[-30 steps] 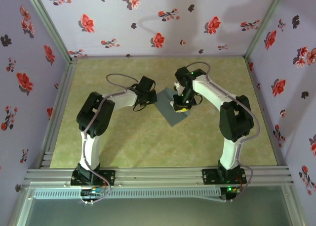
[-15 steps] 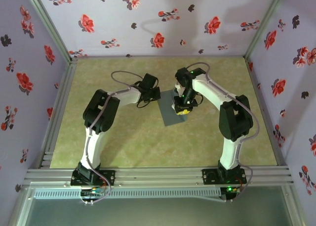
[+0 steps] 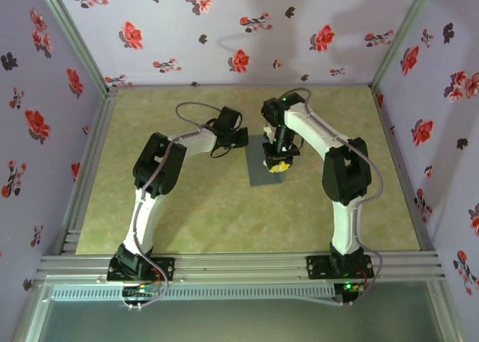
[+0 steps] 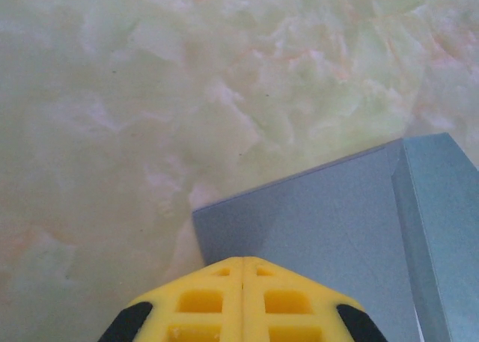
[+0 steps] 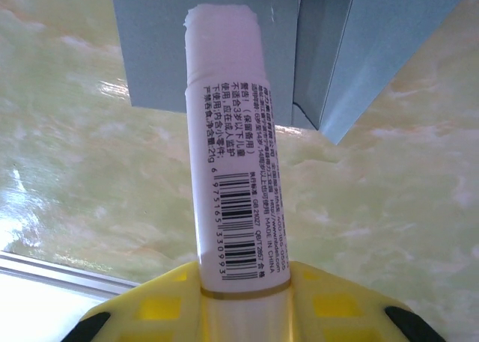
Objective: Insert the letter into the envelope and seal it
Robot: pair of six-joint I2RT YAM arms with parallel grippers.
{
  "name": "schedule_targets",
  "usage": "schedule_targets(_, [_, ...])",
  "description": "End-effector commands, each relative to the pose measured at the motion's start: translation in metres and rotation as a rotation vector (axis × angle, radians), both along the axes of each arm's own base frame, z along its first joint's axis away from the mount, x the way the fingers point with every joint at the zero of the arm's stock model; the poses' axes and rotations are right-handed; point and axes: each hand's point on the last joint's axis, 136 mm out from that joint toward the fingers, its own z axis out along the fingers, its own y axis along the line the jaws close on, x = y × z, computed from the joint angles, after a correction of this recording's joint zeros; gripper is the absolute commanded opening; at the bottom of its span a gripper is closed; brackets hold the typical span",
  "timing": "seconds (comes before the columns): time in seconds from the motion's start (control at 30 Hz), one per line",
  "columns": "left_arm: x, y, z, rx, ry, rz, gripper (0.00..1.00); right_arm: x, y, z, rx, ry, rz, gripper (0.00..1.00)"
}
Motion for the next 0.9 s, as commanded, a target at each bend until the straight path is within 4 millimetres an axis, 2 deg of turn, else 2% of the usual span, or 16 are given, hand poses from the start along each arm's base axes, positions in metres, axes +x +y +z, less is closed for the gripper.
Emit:
schedule_targets(0.0, [-0.013, -0.002, -0.023, 0.032, 0.040, -0.080, 0.00, -0.010, -0.009, 0.006, -0.064, 0.058, 0.033, 0.00])
schedule_targets(0.2, [-0.027, -0.014, -0.023, 0.033, 0.015, -0.146, 0.00, -0.014, -0.011, 0.009, -0.091, 0.115, 0.052, 0.00])
schedule_targets(0.37, [-0.036, -0.021, -0.020, 0.028, 0.001, -0.171, 0.00, -0.023, -0.011, 0.003, -0.092, 0.181, 0.061, 0.00])
schedule_targets(0.6, [-0.042, -0.023, -0.018, 0.009, 0.003, -0.175, 0.00, -0.033, -0.010, -0.003, -0.105, 0.215, 0.073, 0.00])
schedule_targets(0.87, [-0.047, -0.024, -0.016, 0.004, 0.003, -0.181, 0.00, -0.037, -0.018, -0.012, -0.148, 0.239, 0.084, 0.00])
